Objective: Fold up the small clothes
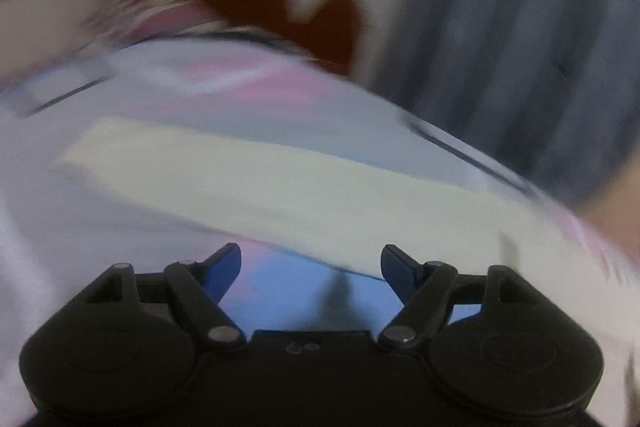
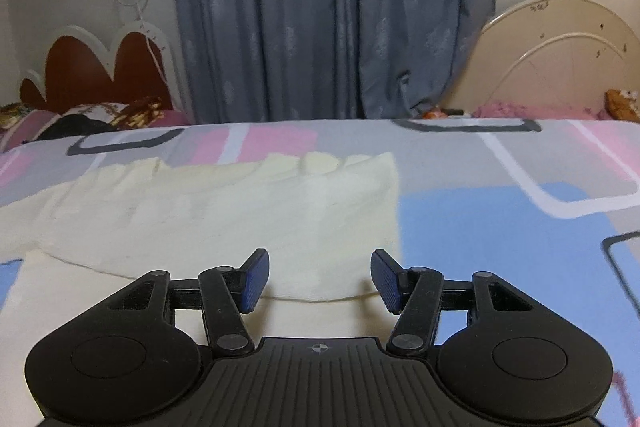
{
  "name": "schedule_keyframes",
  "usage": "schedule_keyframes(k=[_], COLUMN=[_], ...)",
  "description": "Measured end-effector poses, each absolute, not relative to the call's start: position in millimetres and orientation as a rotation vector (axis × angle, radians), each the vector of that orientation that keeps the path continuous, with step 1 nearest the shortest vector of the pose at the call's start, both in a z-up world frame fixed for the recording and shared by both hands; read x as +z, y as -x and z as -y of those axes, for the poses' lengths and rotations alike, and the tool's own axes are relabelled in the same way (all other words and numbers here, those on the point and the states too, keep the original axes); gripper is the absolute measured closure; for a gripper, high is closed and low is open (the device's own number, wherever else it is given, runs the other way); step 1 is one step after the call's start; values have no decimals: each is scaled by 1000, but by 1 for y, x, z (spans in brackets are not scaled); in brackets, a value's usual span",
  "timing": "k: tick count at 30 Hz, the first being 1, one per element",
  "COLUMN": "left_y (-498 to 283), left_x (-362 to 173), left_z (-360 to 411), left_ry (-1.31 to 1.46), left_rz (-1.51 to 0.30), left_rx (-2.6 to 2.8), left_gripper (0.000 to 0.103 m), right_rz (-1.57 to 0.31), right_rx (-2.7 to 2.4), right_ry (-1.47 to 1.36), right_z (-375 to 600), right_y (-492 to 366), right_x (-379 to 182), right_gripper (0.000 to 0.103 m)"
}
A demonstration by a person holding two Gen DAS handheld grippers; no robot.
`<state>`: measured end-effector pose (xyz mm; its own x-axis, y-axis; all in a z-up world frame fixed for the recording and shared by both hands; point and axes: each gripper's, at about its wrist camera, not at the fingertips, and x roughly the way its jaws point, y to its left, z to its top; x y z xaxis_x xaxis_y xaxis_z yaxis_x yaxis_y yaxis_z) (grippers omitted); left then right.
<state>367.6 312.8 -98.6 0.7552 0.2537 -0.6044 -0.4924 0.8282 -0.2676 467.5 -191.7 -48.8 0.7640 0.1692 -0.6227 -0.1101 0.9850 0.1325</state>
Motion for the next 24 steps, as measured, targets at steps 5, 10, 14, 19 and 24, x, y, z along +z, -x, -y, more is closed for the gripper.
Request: schedule_keyframes(k=[5, 10, 14, 19, 24], left_y=[-347, -352, -364, -389, -439], left_x=[-112, -116, -109, -90, -56], left_z=[-393, -425, -436, -413, -301], left_ry=[695, 837, 852, 681, 464], left_rz=[-511, -442, -467, -534, -504], left_rx=[527, 544, 545, 561, 256], left_gripper=[51, 53, 75, 101, 101], right_rz=[-696, -693, -691, -688, -680], right_rx=[175, 203, 202, 189, 166], right_ry=[-113, -99, -102, -131, -173], right_z=[169, 148, 144, 151, 164], right_y=[-467, -467, -465, -464, -462], right_x=[-46, -41, -39, -37, -37], right_gripper=[46, 46, 46, 46, 46])
